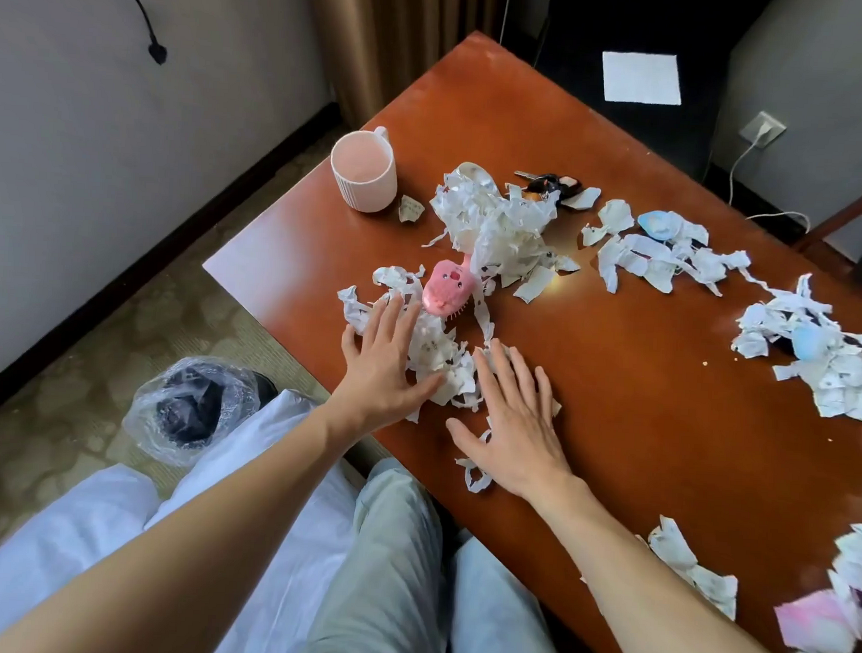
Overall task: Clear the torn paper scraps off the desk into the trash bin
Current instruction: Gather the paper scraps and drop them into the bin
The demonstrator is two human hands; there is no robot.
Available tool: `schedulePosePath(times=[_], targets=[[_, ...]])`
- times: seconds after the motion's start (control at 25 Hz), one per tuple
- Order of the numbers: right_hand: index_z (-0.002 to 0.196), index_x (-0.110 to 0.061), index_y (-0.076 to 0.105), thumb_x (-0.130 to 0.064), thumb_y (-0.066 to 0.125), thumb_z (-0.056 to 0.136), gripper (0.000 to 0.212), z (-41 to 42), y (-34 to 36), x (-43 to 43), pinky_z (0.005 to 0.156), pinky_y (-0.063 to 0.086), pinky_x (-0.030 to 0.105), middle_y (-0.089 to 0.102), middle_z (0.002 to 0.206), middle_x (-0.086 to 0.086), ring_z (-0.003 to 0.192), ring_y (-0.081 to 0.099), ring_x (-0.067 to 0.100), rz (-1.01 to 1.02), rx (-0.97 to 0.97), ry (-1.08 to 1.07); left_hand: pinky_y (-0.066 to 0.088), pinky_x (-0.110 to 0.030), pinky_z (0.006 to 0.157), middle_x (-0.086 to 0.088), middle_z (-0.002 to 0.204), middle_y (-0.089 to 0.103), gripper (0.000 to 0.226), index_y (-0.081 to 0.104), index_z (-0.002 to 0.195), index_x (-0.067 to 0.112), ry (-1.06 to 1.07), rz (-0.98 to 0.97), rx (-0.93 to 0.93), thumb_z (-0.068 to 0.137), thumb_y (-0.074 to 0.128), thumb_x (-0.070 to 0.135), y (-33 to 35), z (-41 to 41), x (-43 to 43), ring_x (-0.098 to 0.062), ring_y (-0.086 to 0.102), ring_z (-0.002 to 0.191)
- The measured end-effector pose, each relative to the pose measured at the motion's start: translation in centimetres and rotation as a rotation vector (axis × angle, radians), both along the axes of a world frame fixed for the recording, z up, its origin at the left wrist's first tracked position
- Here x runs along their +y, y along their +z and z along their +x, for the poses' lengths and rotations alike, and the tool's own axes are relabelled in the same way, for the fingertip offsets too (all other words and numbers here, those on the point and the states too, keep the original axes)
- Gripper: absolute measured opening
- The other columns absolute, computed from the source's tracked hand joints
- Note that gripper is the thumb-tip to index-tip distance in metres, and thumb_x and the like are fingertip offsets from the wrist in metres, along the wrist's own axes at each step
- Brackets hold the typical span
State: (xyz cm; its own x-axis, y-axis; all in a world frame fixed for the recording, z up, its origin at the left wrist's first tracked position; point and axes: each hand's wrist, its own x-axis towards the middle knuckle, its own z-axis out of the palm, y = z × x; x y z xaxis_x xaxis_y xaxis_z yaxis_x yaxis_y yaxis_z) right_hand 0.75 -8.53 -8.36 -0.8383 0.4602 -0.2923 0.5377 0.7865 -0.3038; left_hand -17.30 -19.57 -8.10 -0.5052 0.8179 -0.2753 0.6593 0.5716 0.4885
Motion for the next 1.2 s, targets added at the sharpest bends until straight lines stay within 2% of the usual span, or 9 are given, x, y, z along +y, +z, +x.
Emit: schedulePosePath(times=[0.28,0.48,0.64,0.8,0.96,1.08,1.2], targets=[[0.157,-0.018,0.014,-0.048,0.031,0.098,0.068,-2.1,-2.4,0.3,0.121,0.006,0.052,0.003,0.166,0.002,0.152,-0.007,0.018,0.108,0.135,0.027,-0.005,-0.057,0.119,-0.003,0.165,0.007,0.09,0.009,0.157,0.027,-0.056,0.095,0.123,0.087,0.043,0.071,-2.3,-0.6,-0.5,-0.02,-0.006,0.152],[0.151,-0.012,0.033,-0.039,0.036,0.1,0.057,-3.3,-4.2,0.3,0.121,0.014,0.049,0.024,0.162,0.005,0.151,0.011,0.018,0.184,0.26,0.0,0.006,-0.05,0.119,-0.006,0.156,0.027,0.078,0.032,0.151,0.024,-0.085,0.216,0.245,0.089,0.042,0.07,-3.9,-1.5,-0.9,-0.025,0.017,0.147],[0.148,-0.012,0.04,-0.036,0.036,0.1,0.053,-3.6,-5.1,0.4,0.121,0.014,0.045,0.032,0.158,0.005,0.149,0.018,0.017,0.231,0.345,-0.018,0.015,-0.055,0.116,-0.007,0.148,0.036,0.071,0.039,0.145,0.02,-0.095,0.281,0.355,0.092,0.04,0.067,-4.9,-1.3,-1.0,-0.028,0.029,0.141],[0.148,-0.015,0.04,-0.038,0.034,0.102,0.052,-3.6,-5.8,0.1,0.123,0.01,0.041,0.031,0.158,0.002,0.15,0.015,0.014,0.281,0.371,-0.018,0.006,-0.06,0.117,-0.004,0.149,0.037,0.069,0.033,0.149,0.023,-0.084,0.287,0.47,0.095,0.034,0.067,-6.0,-0.8,-1.2,-0.025,0.025,0.144],[0.148,-0.017,0.041,-0.04,0.033,0.102,0.051,-3.4,-6.0,-0.2,0.122,0.011,0.042,0.031,0.159,-0.001,0.149,0.016,0.013,0.35,0.427,-0.024,-0.004,-0.059,0.117,-0.005,0.153,0.032,0.07,0.028,0.15,0.024,-0.046,0.325,0.494,0.095,0.03,0.067,-6.8,-0.8,-1.3,-0.026,0.017,0.146],[0.144,-0.017,0.047,-0.04,0.029,0.102,0.051,-3.0,-6.2,-0.6,0.12,0.015,0.043,0.039,0.155,-0.001,0.146,0.025,0.013,0.399,0.508,-0.034,-0.003,-0.06,0.117,-0.005,0.157,0.026,0.071,0.025,0.152,0.024,-0.039,0.369,0.482,0.095,0.03,0.067,-7.1,-0.7,-1.4,-0.029,0.012,0.148],[0.132,-0.015,0.059,-0.032,0.03,0.102,0.046,-2.7,-6.3,-0.9,0.117,0.023,0.04,0.056,0.141,0.0,0.136,0.042,0.015,0.447,0.655,-0.101,-0.002,-0.06,0.118,-0.003,0.162,0.018,0.077,0.022,0.153,0.022,-0.04,0.421,0.456,0.093,0.032,0.069,-7.3,-0.9,-1.4,-0.029,0.007,0.15]])
